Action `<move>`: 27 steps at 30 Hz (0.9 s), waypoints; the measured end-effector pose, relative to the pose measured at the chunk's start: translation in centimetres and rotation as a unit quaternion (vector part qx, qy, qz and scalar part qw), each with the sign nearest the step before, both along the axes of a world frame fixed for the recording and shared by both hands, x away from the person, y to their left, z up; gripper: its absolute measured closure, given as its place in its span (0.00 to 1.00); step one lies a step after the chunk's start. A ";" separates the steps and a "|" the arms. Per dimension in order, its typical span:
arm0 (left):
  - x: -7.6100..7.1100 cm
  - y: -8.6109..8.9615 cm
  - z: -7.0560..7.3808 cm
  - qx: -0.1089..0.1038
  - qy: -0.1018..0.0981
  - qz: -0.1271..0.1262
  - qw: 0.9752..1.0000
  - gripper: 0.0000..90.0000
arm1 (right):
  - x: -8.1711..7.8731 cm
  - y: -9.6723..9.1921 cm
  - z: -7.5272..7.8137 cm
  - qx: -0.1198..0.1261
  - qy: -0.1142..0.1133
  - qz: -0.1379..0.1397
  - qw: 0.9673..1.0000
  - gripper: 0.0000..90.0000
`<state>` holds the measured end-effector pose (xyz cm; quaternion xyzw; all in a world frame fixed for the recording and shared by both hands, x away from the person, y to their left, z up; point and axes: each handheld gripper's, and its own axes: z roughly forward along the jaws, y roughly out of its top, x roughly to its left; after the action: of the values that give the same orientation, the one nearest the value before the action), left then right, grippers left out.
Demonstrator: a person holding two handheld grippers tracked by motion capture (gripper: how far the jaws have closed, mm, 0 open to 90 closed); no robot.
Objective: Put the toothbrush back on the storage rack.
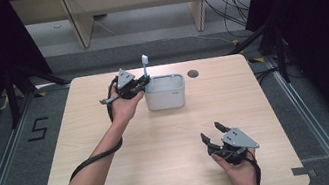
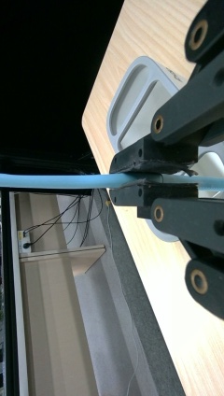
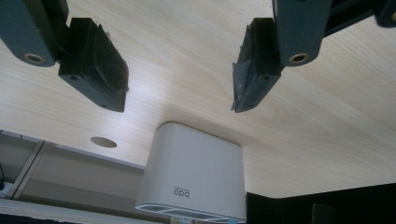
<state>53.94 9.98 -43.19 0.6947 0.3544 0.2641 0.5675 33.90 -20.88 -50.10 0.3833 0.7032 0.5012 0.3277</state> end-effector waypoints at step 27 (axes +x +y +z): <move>0.0 0.1 -0.7 0.015 0.029 0.005 0.999 0.92 | 0.0 0.1 -0.1 -0.002 -0.002 0.001 1.000 0.41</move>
<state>53.91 10.12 -43.87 0.7086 0.3697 0.2517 0.5458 33.92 -20.79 -50.21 0.3811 0.7035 0.5011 0.3297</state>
